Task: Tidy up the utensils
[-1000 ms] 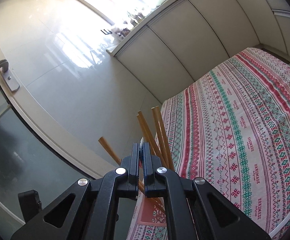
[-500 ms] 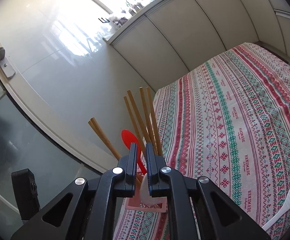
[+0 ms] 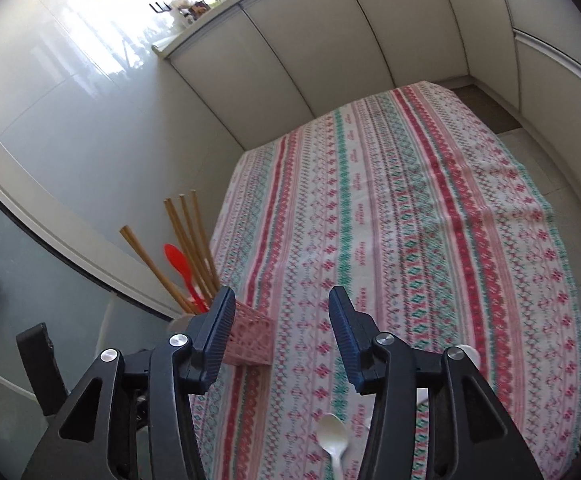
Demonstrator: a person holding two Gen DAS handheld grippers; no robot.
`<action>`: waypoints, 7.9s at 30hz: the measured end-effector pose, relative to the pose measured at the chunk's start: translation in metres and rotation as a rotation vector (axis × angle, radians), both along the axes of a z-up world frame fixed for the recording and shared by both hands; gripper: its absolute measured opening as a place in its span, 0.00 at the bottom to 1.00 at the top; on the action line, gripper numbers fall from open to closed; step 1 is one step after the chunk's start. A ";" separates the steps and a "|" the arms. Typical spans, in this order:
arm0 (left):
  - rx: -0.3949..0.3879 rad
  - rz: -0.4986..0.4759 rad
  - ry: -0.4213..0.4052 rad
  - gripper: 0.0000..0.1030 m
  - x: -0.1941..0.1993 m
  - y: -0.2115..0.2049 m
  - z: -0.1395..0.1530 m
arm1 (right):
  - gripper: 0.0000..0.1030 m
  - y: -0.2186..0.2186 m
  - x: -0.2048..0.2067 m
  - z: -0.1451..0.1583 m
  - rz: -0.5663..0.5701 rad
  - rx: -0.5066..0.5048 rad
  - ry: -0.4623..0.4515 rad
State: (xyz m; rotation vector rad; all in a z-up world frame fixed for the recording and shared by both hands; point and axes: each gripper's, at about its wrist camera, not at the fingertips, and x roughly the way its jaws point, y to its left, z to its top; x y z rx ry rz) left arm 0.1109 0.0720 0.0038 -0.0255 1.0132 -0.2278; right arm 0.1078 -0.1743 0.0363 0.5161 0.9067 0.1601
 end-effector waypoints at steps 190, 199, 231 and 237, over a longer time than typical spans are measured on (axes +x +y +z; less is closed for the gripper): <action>0.034 0.139 -0.024 0.80 0.005 0.072 -0.005 | 0.02 0.157 0.040 0.048 0.390 -0.653 -0.083; 0.016 0.130 -0.010 0.80 0.006 0.070 -0.005 | 0.02 0.177 0.047 0.025 0.448 -0.696 -0.023; 0.044 0.088 -0.047 0.87 -0.040 0.010 0.024 | 0.64 0.055 -0.046 0.057 0.228 -0.277 -0.060; 0.037 0.091 -0.074 1.00 -0.070 -0.001 0.039 | 0.81 0.034 -0.088 0.053 0.149 -0.308 -0.055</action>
